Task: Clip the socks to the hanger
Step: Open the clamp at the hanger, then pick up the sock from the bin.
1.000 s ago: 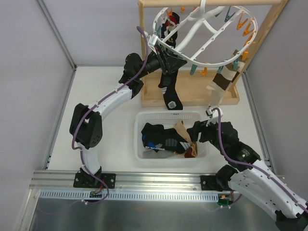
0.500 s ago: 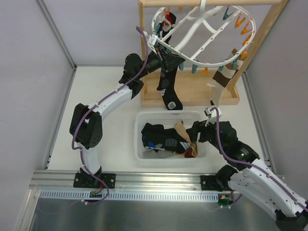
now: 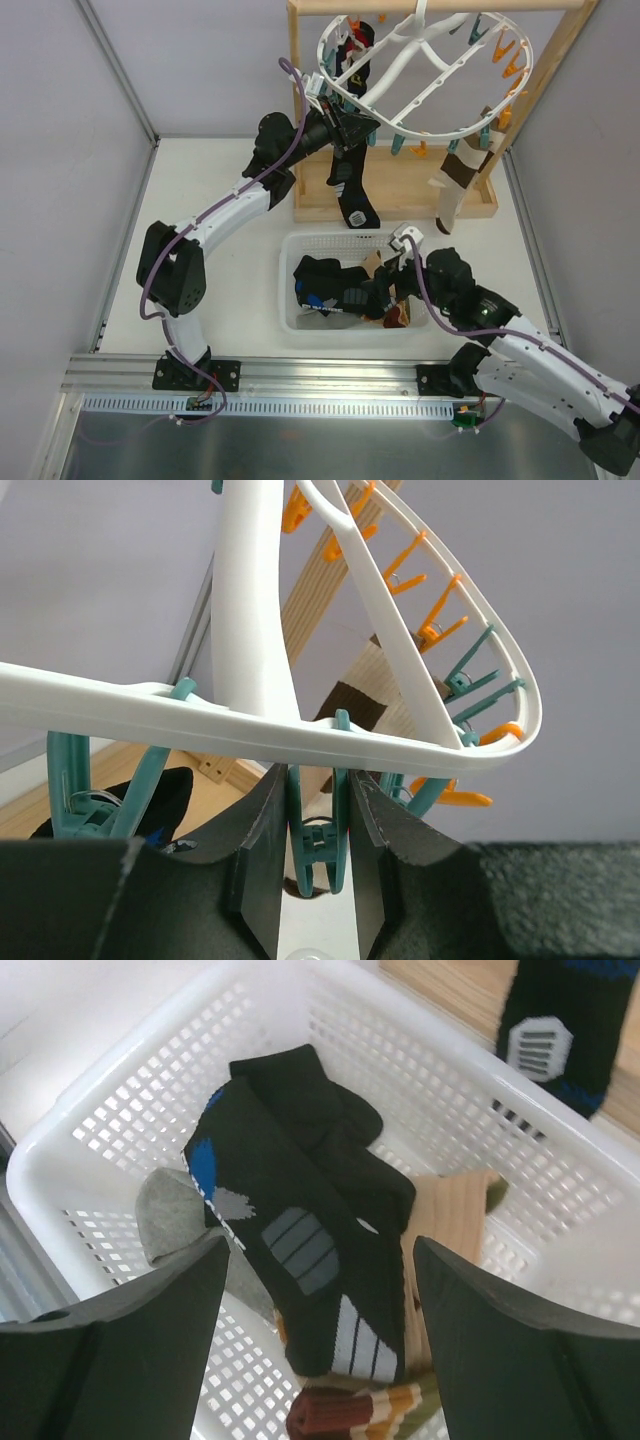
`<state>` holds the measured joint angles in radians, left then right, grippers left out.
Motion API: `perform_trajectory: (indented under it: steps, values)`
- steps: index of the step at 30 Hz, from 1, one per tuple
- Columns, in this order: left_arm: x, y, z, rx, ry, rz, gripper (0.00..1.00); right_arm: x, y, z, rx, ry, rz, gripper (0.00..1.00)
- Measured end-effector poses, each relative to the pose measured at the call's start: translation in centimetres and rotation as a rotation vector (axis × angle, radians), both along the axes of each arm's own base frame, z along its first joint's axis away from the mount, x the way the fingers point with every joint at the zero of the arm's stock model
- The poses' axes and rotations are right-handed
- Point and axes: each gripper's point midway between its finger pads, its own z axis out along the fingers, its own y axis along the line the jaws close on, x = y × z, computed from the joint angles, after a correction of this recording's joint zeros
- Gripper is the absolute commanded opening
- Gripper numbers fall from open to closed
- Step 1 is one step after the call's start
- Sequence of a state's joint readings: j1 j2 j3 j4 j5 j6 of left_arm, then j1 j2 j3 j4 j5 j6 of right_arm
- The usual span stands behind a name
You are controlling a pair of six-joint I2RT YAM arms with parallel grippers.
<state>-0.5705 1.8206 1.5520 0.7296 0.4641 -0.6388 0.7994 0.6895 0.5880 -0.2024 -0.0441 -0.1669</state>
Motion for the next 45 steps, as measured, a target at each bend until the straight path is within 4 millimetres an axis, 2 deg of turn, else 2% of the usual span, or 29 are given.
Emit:
perform_trajectory:
  steps: [4,7,12,15,20,23,28,31,32,34,35,37,38,42,45]
  values:
    - [-0.5,0.2,0.4,0.014,0.003,0.011,0.00,-0.3,2.6,-1.2,-0.083,-0.022,0.120,0.78]
    - [-0.4,0.3,0.3,0.025,0.005,0.022,0.00,-0.4,4.9,-3.0,-0.194,-0.014,0.206,0.77]
    - [-0.2,0.3,-0.1,0.036,0.002,0.033,0.00,0.6,9.2,-5.4,-0.319,-0.014,0.304,0.77]
    - [-0.3,0.4,-0.1,0.040,-0.005,0.037,0.00,1.9,10.3,-6.4,-0.366,-0.010,0.290,0.77]
    - [-0.4,0.6,0.1,0.044,-0.007,0.038,0.00,3.3,12.0,-6.4,-0.363,-0.018,0.276,0.77]
    - [-0.4,0.6,0.1,0.046,-0.007,0.038,0.00,3.5,13.3,-6.9,-0.345,-0.004,0.296,0.75]
    - [-0.4,0.6,0.0,0.050,-0.010,0.040,0.00,3.1,14.8,-9.5,-0.349,0.062,0.339,0.72]
    - [-0.4,0.6,0.0,0.054,-0.016,0.042,0.00,2.7,14.9,-10.7,-0.361,0.097,0.355,0.62]
    - [-0.4,0.6,0.0,0.055,-0.017,0.042,0.00,2.6,14.9,-10.8,-0.360,0.101,0.358,0.49]
    - [-0.4,0.6,0.0,0.057,-0.020,0.043,0.00,2.6,15.0,-10.7,-0.354,0.105,0.359,0.37]
    - [-0.4,0.6,0.0,0.058,-0.021,0.044,0.00,2.6,15.1,-10.7,-0.347,0.105,0.358,0.24]
    - [-0.4,0.6,-0.1,0.059,-0.022,0.044,0.00,2.6,15.2,-10.5,-0.337,0.108,0.358,0.12]
    - [-0.4,0.6,-0.1,0.061,-0.024,0.045,0.00,2.5,15.3,-10.5,-0.330,0.110,0.357,0.02]
    - [-0.4,0.7,-0.1,0.068,-0.034,0.050,0.00,2.3,14.9,-10.2,-0.307,0.103,0.346,0.01]
    - [-0.6,0.9,0.0,0.070,-0.041,0.054,0.00,1.9,13.7,-9.5,-0.290,0.089,0.322,0.01]
